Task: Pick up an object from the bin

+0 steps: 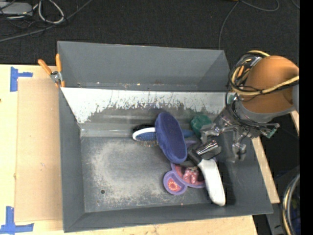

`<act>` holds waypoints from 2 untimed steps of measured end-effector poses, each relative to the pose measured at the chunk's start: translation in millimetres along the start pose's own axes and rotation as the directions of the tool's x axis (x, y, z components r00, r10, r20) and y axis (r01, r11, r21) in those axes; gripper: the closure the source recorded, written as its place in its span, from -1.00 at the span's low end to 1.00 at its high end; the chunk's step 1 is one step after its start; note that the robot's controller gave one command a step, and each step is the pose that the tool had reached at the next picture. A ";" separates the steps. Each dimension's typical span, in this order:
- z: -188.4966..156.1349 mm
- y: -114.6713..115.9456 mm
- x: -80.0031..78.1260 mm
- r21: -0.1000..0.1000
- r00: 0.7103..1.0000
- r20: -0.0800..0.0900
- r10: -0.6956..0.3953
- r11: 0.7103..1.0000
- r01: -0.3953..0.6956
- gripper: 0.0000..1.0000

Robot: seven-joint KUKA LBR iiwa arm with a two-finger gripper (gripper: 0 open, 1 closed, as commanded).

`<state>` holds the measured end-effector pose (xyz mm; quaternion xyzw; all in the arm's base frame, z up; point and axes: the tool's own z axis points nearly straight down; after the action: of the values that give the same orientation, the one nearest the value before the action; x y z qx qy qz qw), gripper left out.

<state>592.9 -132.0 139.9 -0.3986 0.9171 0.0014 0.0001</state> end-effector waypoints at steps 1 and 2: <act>59.6 -6.9 -16.1 0.010 0.994 0.010 -0.107 0.994 0.107 -1.00; 63.5 11.3 -27.5 0.025 0.970 0.008 -0.243 0.970 0.243 1.00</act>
Offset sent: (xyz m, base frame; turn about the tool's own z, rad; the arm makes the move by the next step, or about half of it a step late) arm 0.0051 0.0301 -0.0699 -0.2501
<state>603.3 -104.0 76.5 -0.5078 0.8614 -0.0075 0.0102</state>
